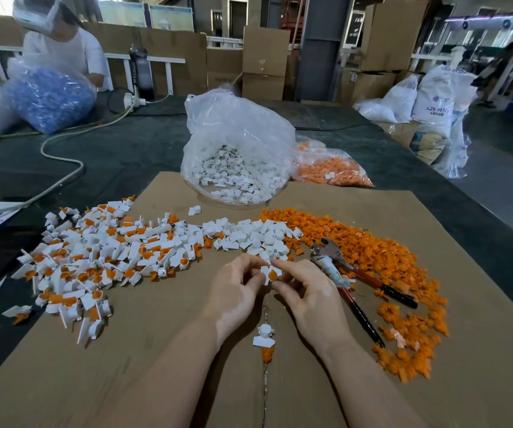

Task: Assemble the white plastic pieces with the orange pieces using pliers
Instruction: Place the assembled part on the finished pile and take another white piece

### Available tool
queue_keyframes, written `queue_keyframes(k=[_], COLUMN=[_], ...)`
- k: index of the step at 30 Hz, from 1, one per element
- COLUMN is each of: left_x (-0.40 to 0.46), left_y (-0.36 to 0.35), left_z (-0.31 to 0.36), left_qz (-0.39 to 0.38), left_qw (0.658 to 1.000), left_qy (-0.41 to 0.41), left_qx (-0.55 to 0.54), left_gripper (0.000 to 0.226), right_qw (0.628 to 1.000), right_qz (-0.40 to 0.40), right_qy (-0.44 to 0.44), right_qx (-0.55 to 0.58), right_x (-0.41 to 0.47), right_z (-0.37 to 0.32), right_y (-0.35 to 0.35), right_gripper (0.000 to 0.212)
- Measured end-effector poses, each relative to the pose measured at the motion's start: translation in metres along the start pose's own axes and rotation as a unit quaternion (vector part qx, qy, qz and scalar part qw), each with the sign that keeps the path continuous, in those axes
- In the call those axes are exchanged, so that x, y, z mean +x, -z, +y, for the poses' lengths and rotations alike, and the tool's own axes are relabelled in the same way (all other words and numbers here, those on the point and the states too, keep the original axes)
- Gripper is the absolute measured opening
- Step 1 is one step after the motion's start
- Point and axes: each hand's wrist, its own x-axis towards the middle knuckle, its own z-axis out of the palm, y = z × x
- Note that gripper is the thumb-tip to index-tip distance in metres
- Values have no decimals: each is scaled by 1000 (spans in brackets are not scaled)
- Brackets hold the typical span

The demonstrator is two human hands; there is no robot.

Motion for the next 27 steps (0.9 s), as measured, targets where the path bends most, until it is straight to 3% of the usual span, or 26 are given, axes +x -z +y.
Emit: queue_keyframes(k=[12,27], left_x=[-3,-3], left_y=[0,2], left_z=[3,5], left_qz=[0,-11], left_qw=[1000,998], left_qy=[10,-5], left_qx=[-5,-68], left_gripper=[12,10], right_qw=[1000,1000], right_qz=[1,26], right_qy=[4,-2], right_qx=[-23,13], right_x=[1,1], right_z=[0,3], right_y=[-1,-1], right_gripper=[24,28])
